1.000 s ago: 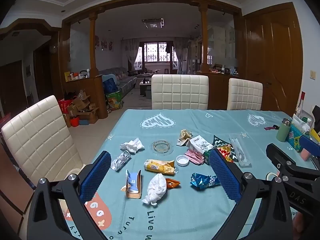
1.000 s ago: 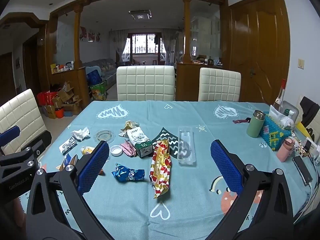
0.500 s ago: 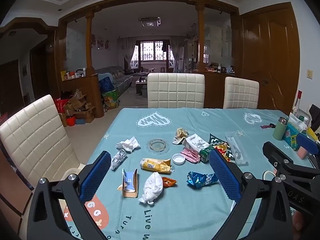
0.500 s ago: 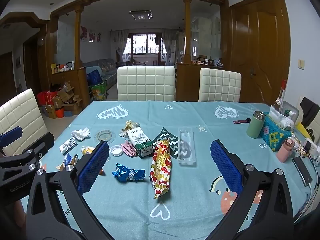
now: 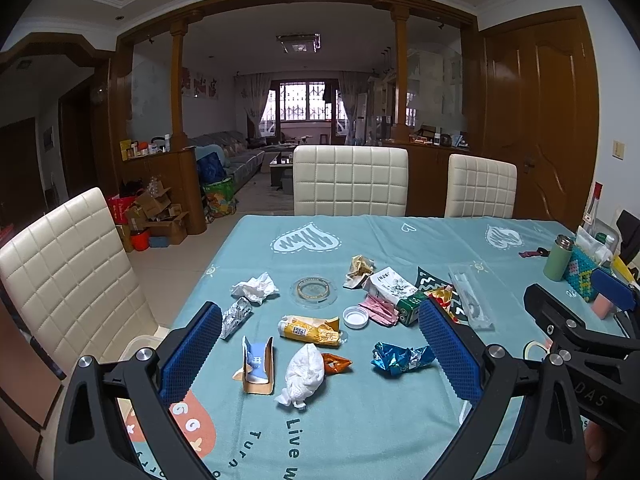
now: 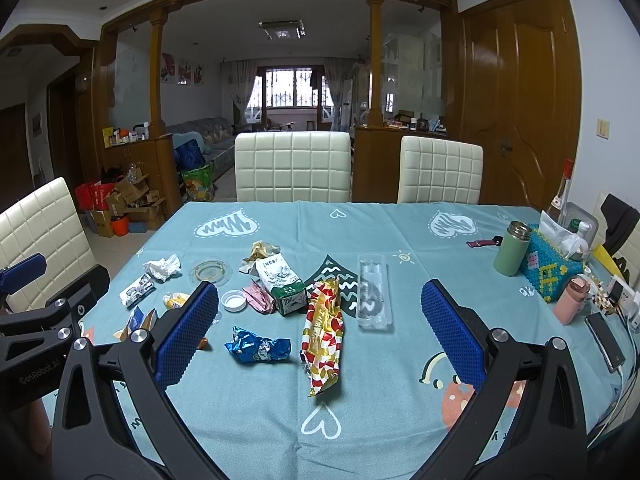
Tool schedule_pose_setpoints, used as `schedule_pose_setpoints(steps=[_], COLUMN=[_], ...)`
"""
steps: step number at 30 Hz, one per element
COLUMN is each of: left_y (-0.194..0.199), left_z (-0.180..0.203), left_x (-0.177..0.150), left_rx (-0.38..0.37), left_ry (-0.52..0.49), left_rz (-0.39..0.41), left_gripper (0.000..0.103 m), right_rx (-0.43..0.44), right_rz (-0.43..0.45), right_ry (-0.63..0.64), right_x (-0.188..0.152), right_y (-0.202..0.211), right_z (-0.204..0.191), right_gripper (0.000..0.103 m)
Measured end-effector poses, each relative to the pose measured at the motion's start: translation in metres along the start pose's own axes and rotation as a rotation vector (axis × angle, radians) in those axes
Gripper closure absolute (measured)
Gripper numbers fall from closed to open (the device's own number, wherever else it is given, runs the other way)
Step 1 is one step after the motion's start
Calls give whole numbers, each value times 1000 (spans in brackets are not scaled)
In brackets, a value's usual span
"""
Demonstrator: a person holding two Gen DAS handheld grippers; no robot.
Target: Collect trash
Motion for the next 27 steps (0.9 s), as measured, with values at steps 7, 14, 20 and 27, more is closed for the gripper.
schedule_pose_setpoints(steps=[7,14,20,27], left_y=[1,1,0,0], left_z=[0,0,1,1], left_x=[0,0,-1,-1], left_rx=[-1,-2,-5,-5], left_ry=[1,3,3,3], left_rz=[-1,-2,-6,-7], left_gripper=[7,7,7,7], right_rx=[0,0,0,-1], right_rz=[-1,0,-1,0], right_ry=[0,-1,-1,-1], right_x=[-1,-1,-2,-2], right_y=[0,0,0,-1], right_z=[0,0,0,0], right_gripper=[3,3,3,3])
Point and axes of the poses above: each gripper's, at about its wrist camera, not at the fingertips, and y roughly against the way its jaws point, z to its right, x to its top, the point moved 4 cm from there along -y, roughly the way its jaws point, and after that the axes turned 4 degrees about z, right-handed, at the moved point
